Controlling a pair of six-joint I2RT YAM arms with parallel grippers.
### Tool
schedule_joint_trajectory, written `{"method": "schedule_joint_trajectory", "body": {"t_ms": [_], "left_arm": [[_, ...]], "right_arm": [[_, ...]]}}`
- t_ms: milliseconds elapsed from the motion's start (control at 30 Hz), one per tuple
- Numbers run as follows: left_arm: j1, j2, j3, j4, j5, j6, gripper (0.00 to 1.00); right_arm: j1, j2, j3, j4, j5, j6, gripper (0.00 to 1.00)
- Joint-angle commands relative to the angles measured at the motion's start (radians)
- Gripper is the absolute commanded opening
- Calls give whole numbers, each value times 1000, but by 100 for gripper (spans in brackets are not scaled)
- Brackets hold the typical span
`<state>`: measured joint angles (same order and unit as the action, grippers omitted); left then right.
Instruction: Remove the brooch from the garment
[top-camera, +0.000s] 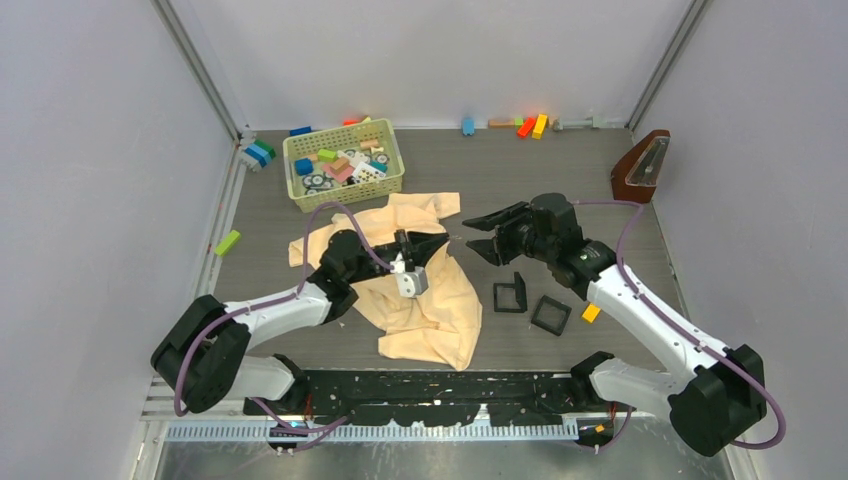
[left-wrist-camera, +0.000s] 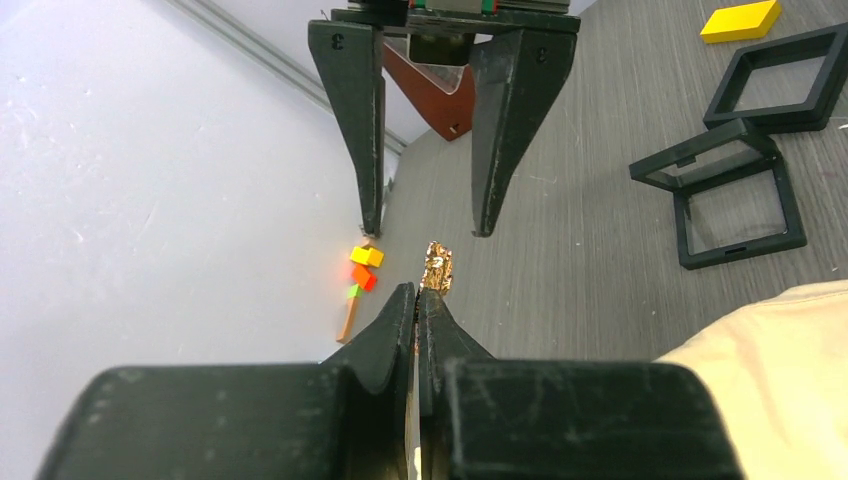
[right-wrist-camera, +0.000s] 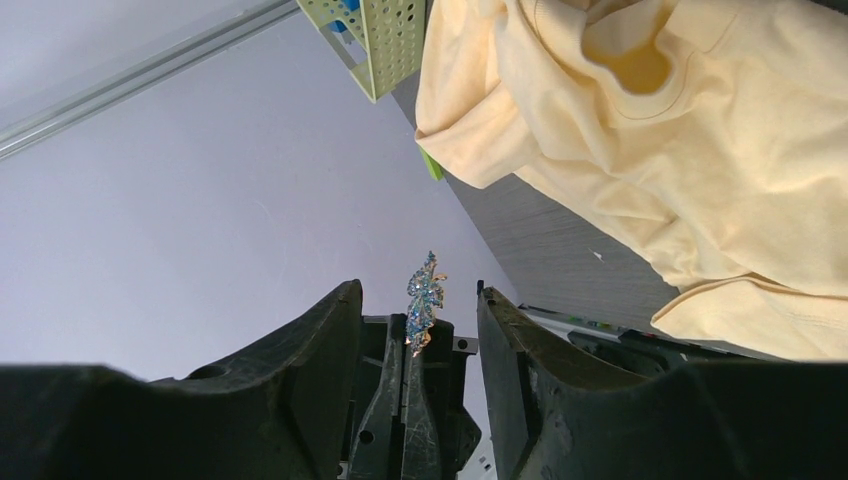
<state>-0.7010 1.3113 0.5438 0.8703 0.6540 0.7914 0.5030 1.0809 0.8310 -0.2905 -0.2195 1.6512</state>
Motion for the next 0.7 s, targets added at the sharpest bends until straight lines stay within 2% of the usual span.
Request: {"method": "schedule_joint_trajectory", "body": {"t_ms": [0,167,300,367,400,433,467,533,667], "left_arm": [[-12,9,47,36,-8,34,0],[-17,19,51,36,-1,39,0],[-20,25,51,36,1,44,0],[-23,27,51,36,2,45,0],[-24,30,51,35,2,41,0],[-26,32,51,36,-3,30,2],[-28,32,51,36,-10,9,7],[-33,23,48,35,-18,-42,19],[-51,-20,26,35,-18,-141,36]], "right_arm": [[15,22,-12,71,-28,6,51],[26,42,-12,105,-28,11,47],[37,63,-18,146,-36,31,36],[41,69,-25,170,-34,39,28],[42,69,-32,179,-32,40,15],[43,64,-37,200,-28,40,9],[42,59,-53,211,-8,42,3],[42,39,-70,230,36,33,1],[41,13,-76,223,115,-48,0]]}}
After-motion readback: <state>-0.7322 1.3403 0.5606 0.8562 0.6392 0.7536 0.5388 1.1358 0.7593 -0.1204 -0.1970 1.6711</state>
